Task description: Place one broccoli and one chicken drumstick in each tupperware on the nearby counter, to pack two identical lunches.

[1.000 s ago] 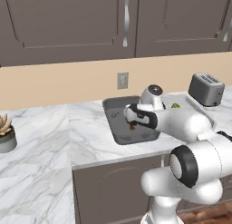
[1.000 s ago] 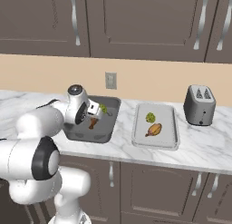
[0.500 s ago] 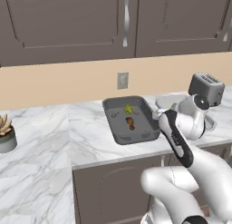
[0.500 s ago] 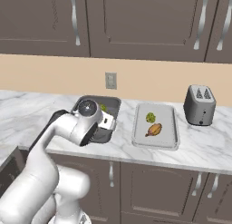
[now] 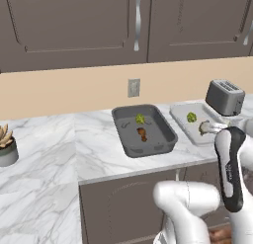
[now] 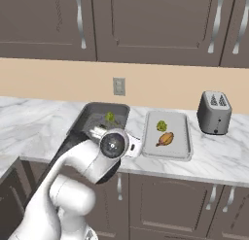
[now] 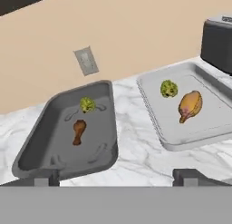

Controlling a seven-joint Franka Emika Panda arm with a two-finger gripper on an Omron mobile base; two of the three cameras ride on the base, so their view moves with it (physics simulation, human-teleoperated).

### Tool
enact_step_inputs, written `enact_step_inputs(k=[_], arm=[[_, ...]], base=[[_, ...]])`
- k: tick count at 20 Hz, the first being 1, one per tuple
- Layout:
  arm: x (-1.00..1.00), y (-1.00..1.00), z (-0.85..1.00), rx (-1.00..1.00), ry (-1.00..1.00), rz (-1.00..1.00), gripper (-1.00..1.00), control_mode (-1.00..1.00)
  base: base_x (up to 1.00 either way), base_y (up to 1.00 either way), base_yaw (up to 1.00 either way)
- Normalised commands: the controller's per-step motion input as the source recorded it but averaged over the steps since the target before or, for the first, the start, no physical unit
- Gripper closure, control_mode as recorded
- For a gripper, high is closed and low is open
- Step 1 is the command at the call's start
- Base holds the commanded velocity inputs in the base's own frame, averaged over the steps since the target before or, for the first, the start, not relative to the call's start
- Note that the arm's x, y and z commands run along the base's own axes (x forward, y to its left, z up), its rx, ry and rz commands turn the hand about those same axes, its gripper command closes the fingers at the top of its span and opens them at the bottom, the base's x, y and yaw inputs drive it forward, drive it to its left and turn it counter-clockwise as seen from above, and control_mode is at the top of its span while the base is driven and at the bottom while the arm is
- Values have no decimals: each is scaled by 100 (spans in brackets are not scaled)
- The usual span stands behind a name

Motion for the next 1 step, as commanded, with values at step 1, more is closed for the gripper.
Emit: enact_step_inputs(k=[1], arm=[[-63,-75,99,3,0,0,-100,-100]], base=[[0,0,0]])
